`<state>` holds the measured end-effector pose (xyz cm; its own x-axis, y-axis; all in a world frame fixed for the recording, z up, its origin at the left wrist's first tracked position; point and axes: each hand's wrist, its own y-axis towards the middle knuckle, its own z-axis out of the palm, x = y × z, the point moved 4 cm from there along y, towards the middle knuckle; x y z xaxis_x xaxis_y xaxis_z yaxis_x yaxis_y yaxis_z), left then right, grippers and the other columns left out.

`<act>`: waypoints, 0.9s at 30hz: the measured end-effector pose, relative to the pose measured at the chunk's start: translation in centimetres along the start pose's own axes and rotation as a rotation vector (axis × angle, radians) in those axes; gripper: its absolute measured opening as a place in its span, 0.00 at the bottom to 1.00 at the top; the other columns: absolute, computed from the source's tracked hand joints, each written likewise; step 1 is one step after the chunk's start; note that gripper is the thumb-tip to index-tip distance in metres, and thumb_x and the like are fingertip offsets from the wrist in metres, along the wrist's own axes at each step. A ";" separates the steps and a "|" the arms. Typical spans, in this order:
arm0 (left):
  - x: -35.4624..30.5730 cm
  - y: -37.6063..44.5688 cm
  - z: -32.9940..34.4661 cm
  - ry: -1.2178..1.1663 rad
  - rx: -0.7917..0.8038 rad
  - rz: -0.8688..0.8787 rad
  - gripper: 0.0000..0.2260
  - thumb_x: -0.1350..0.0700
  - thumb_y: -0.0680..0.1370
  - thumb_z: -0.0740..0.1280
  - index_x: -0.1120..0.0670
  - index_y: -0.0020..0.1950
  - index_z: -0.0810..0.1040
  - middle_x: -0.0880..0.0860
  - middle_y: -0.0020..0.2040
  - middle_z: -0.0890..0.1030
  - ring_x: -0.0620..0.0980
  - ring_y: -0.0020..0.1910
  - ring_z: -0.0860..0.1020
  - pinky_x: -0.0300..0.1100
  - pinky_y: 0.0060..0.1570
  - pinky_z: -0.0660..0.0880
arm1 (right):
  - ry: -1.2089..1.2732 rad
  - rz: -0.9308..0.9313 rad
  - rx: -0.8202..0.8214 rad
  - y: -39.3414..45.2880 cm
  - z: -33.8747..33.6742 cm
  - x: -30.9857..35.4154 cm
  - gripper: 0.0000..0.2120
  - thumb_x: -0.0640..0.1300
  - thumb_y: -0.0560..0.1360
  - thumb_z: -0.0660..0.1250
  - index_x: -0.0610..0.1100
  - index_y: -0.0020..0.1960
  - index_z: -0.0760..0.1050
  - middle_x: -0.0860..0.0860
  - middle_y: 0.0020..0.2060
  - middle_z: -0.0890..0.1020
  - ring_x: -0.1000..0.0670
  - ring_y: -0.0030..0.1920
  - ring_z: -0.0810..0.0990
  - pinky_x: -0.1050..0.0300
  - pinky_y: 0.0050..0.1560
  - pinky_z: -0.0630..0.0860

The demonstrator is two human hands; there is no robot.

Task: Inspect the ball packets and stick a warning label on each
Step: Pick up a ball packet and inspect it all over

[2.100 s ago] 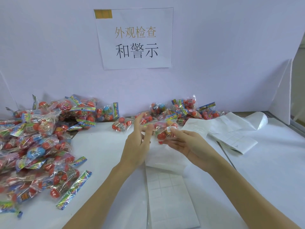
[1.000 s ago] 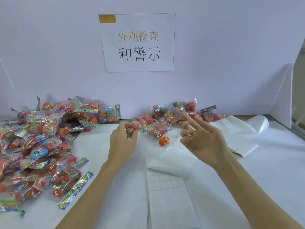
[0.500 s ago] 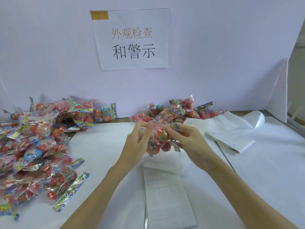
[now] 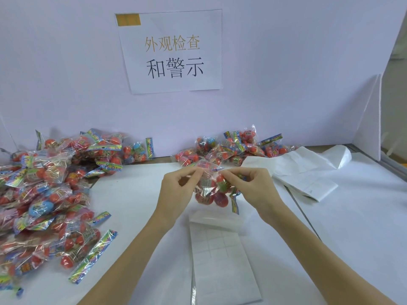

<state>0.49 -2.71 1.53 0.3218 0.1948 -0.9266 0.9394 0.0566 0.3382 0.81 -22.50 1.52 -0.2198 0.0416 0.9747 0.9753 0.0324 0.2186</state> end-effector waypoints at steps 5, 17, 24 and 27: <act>-0.1 -0.1 0.6 -0.306 0.070 -0.199 0.11 0.59 0.83 0.68 0.52 0.50 0.90 0.54 0.49 0.88 0.48 0.42 0.85 0.37 0.44 0.81 | 0.014 -0.005 -0.089 0.3 -0.6 0.2 0.08 0.49 0.79 0.73 0.50 0.44 0.89 0.50 0.38 0.89 0.55 0.39 0.87 0.68 0.41 0.79; 1.3 0.1 -0.4 -0.494 -0.012 -0.371 0.08 0.56 0.81 0.72 0.55 0.46 0.90 0.51 0.42 0.83 0.45 0.37 0.78 0.34 0.43 0.79 | 0.035 0.185 0.102 0.2 0.3 -0.7 0.11 0.50 0.82 0.70 0.43 0.53 0.86 0.40 0.44 0.87 0.48 0.43 0.83 0.56 0.52 0.84; 1.0 0.1 0.3 -0.274 0.210 -0.358 0.13 0.50 0.74 0.74 0.59 0.49 0.88 0.58 0.49 0.87 0.49 0.39 0.83 0.39 0.42 0.82 | -0.262 -0.085 -0.025 0.4 -0.4 -0.2 0.17 0.44 0.85 0.65 0.31 0.45 0.79 0.39 0.33 0.76 0.49 0.35 0.72 0.53 0.40 0.69; 1.1 0.3 0.1 -0.341 0.139 -0.356 0.09 0.56 0.78 0.73 0.62 0.47 0.87 0.60 0.49 0.87 0.53 0.41 0.85 0.40 0.47 0.83 | -0.156 -0.167 -0.169 0.2 -0.7 0.2 0.13 0.45 0.84 0.66 0.39 0.46 0.82 0.50 0.32 0.82 0.56 0.32 0.76 0.62 0.36 0.72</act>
<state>1.12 -2.54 0.56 -0.0225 -0.1447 -0.9892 0.9972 -0.0745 -0.0118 0.95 -23.16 1.75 -0.3660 0.2033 0.9081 0.9123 -0.1143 0.3933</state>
